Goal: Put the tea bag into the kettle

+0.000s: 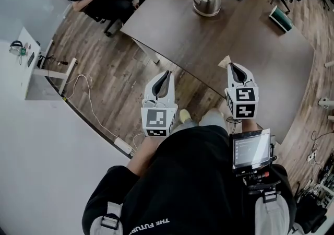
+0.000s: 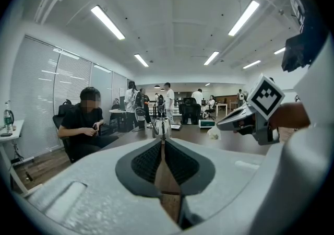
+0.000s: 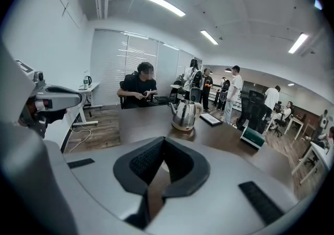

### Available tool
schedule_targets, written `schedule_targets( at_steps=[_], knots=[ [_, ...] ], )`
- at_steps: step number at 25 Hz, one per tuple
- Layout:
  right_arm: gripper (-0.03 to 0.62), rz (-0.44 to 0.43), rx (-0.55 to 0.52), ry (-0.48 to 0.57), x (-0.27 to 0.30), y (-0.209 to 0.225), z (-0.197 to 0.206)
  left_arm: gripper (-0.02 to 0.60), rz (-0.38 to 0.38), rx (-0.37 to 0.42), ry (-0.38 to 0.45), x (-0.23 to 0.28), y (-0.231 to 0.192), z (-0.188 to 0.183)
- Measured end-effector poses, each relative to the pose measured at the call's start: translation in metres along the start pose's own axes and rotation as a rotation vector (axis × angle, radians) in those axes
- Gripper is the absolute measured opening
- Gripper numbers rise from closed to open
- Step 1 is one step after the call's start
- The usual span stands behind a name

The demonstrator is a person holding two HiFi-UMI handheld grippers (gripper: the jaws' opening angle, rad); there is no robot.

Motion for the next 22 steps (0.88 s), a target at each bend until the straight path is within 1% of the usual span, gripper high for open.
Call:
schedule_targets(
  at_steps=[4,10,15,22],
  knots=[
    [0.008,-0.012,-0.008,0.001,0.007,-0.009,-0.004,0.005,-0.025,-0.01,-0.015,-0.005,-0.011,0.008],
    [0.008,-0.022,-0.007,0.01,0.024,-0.015,-0.016,0.005,-0.019,-0.011,-0.013,0.003,-0.025,0.008],
    [0.008,-0.034,-0.008,0.027,0.047,-0.011,-0.032,0.005,-0.021,-0.012,-0.01,0.021,-0.037,0.002],
    [0.008,-0.028,0.012,0.027,0.09,-0.008,-0.058,0.005,-0.002,-0.003,-0.013,0.06,-0.073,-0.01]
  ],
)
Point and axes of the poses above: the fingertips, and each gripper's own axes: x forward along the fingers, y to its right, z out of its underside, the point moved 6 cm from there along -x, backward along the fingers, and after that the axes turned 3 degrees about -y, right-handed, at the moved point
